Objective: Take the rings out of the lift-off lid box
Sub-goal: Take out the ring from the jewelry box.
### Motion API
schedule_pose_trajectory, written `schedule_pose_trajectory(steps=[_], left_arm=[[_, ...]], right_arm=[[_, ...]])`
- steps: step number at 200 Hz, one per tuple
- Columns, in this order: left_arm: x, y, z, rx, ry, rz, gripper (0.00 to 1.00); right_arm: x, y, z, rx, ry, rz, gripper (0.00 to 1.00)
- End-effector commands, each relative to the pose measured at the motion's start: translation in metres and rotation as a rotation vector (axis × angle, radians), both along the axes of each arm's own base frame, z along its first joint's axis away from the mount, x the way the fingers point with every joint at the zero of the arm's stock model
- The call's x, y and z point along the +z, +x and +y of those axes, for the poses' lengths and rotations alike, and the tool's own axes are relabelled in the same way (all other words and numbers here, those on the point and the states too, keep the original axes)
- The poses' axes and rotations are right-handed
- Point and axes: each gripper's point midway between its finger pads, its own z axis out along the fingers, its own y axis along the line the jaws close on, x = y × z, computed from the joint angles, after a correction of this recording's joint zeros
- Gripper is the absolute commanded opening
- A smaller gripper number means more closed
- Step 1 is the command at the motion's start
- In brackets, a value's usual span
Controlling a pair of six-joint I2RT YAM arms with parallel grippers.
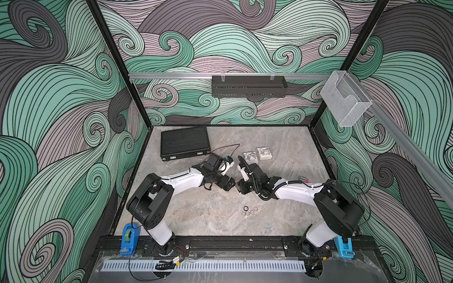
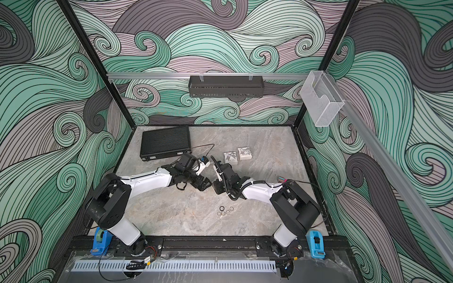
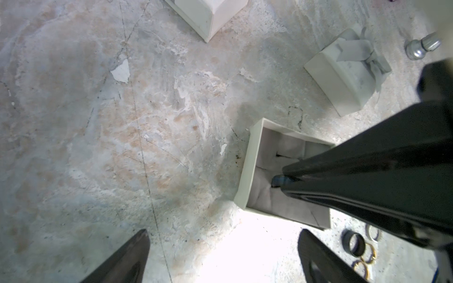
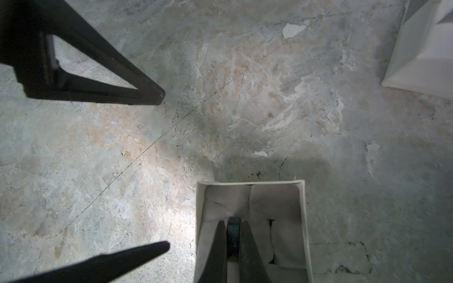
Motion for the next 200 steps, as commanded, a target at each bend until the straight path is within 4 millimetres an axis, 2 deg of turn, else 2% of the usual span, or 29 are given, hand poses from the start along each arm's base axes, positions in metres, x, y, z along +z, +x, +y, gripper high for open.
schedule_pose_trajectory(steps=[1, 159, 200], left_arm=[[-0.005, -0.014, 0.001, 0.021, -0.021, 0.076, 0.95], [-0.024, -0.015, -0.007, 0.025, -0.02, 0.138, 0.95], [-0.03, -0.014, -0.008, 0.028, -0.015, 0.153, 0.95]], right_arm=[[0.003, 0.005, 0.005, -0.048, 0.022, -0.004, 0.0], [-0.002, 0.004, 0.023, -0.134, 0.091, 0.05, 0.0], [0.003, 0.004, 0.024, -0.144, 0.105, 0.047, 0.0]])
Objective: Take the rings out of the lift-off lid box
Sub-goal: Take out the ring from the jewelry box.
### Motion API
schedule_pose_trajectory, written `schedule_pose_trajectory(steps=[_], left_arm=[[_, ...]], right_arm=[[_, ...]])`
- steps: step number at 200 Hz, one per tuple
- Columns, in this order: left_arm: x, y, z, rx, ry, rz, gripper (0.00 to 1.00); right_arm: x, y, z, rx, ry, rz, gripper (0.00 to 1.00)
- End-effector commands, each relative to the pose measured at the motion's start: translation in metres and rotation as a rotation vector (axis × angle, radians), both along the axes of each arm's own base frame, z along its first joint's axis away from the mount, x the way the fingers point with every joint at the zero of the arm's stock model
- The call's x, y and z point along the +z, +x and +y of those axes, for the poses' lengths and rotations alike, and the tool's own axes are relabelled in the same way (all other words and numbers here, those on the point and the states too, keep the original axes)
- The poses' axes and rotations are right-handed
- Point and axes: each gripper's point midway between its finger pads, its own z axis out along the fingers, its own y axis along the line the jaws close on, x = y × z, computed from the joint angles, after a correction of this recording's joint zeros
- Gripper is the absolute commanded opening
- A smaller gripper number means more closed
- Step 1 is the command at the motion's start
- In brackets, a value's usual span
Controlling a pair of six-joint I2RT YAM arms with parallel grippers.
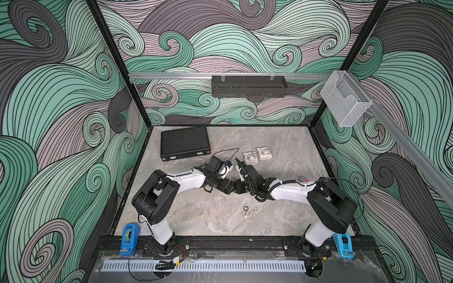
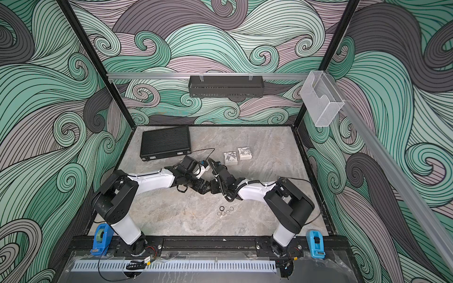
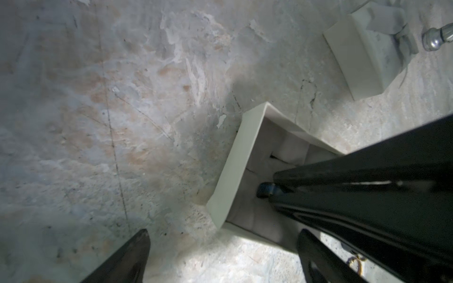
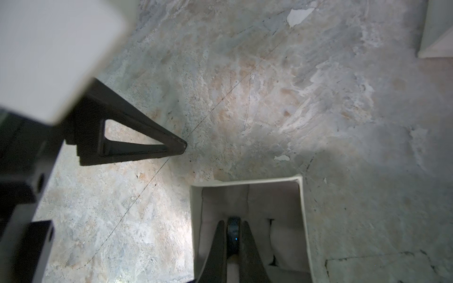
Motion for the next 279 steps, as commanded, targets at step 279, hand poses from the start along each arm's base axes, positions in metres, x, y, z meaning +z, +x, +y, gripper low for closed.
schedule_pose_trajectory(steps=[279], left_arm=[[-0.01, 0.003, 0.005, -0.018, 0.077, 0.011, 0.95]], right_arm=[[0.023, -0.002, -0.009, -0.039, 0.109, 0.096, 0.0]])
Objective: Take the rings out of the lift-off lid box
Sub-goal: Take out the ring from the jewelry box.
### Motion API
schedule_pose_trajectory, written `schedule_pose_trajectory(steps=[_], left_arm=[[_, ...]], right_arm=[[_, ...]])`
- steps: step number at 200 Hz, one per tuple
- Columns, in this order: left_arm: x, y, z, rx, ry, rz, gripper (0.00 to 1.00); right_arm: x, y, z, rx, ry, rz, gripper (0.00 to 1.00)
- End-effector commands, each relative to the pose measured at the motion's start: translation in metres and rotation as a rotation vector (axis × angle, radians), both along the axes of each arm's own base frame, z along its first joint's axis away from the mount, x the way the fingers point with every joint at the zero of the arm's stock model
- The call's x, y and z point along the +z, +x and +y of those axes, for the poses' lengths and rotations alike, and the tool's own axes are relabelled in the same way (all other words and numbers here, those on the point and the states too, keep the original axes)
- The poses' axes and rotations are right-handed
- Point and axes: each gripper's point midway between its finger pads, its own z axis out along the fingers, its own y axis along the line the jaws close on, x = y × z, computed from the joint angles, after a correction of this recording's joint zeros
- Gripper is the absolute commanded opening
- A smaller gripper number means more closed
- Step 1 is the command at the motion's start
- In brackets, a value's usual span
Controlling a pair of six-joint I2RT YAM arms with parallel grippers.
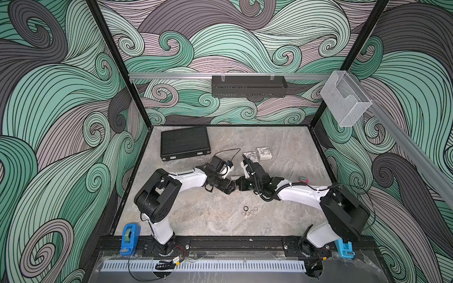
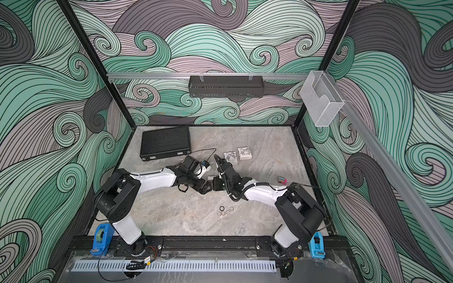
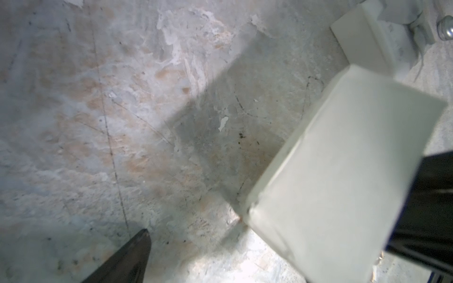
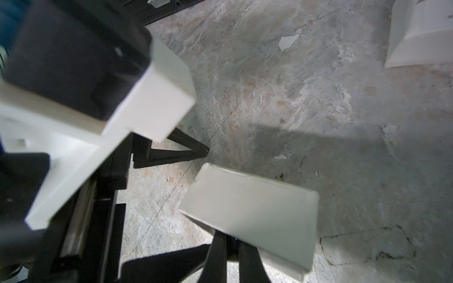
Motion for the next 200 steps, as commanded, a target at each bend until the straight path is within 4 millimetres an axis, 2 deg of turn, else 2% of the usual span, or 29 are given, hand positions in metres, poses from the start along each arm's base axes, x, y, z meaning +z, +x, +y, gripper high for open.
schedule_pose_trajectory(steps=[1, 43, 150, 200], left_arm=[[-0.008, -0.0021, 0.0042, -0.009, 0.05, 0.024, 0.95], [-0.0093, -0.0015, 0.0053, -0.01, 0.057, 0.028, 0.95], [-0.0146, 0.0007, 0.0055, -0.016, 0.065, 0.043, 0.95], [-0.0164, 0.0013, 0.0046, -0.019, 0.064, 0.051, 0.95]], right_arm=[[-0.0055, -0.0021, 0.001, 0.015, -0.004, 0.06, 0.0], [-0.0139, -0.0026, 0.0, 0.033, -0.014, 0.113, 0.0], [-0.0085, -0.0005, -0.0058, 0.037, 0.062, 0.142, 0.0], [-0.0081, -0.0025, -0.002, 0.068, 0.101, 0.165, 0.0]])
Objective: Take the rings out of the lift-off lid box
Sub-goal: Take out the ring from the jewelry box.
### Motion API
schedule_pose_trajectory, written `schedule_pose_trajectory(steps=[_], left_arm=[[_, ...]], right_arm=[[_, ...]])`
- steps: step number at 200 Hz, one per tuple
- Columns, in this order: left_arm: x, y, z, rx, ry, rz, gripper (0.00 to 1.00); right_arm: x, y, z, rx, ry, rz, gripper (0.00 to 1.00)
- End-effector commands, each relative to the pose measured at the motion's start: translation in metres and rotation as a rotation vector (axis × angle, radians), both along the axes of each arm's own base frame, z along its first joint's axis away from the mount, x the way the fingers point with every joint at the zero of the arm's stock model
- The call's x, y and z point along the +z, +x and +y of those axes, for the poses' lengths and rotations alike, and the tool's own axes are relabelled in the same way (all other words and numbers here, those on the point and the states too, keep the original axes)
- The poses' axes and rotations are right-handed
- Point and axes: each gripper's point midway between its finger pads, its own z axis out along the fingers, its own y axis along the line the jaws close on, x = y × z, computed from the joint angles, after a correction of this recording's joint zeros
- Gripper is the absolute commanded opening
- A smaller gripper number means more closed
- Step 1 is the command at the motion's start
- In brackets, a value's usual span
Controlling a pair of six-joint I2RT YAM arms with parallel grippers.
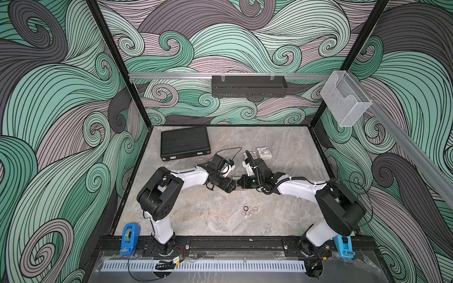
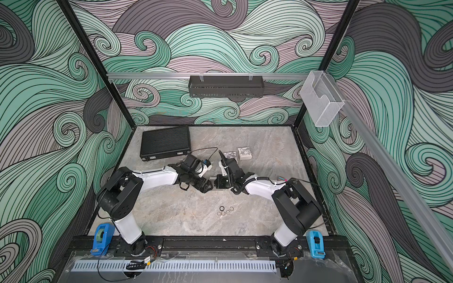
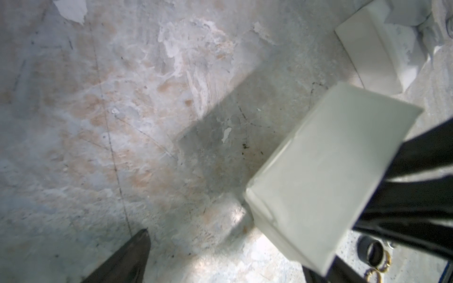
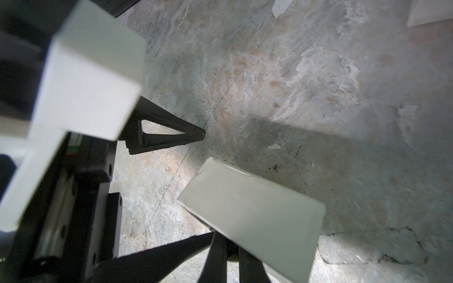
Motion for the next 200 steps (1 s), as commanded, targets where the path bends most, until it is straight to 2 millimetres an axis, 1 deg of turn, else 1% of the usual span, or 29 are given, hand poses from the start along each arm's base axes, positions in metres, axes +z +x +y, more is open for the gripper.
schedule_pose_trajectory(steps=[1, 34, 86, 150, 200], left_arm=[[-0.015, -0.006, 0.008, 0.0, 0.047, 0.057, 0.95], [-0.017, -0.006, 0.007, -0.002, 0.048, 0.063, 0.95], [-0.018, -0.005, 0.007, -0.008, 0.052, 0.069, 0.95], [-0.02, -0.006, 0.009, -0.008, 0.054, 0.079, 0.95], [-0.02, -0.006, 0.009, -0.007, 0.053, 0.083, 0.95]], right_arm=[[0.001, -0.005, 0.004, 0.027, 0.039, 0.02, 0.0], [0.0, -0.008, 0.005, 0.049, 0.05, 0.037, 0.0], [-0.001, -0.007, -0.002, 0.04, 0.044, 0.041, 0.0], [0.004, -0.004, -0.013, 0.026, 0.042, 0.029, 0.0], [0.007, -0.005, -0.013, 0.045, 0.086, 0.043, 0.0]])
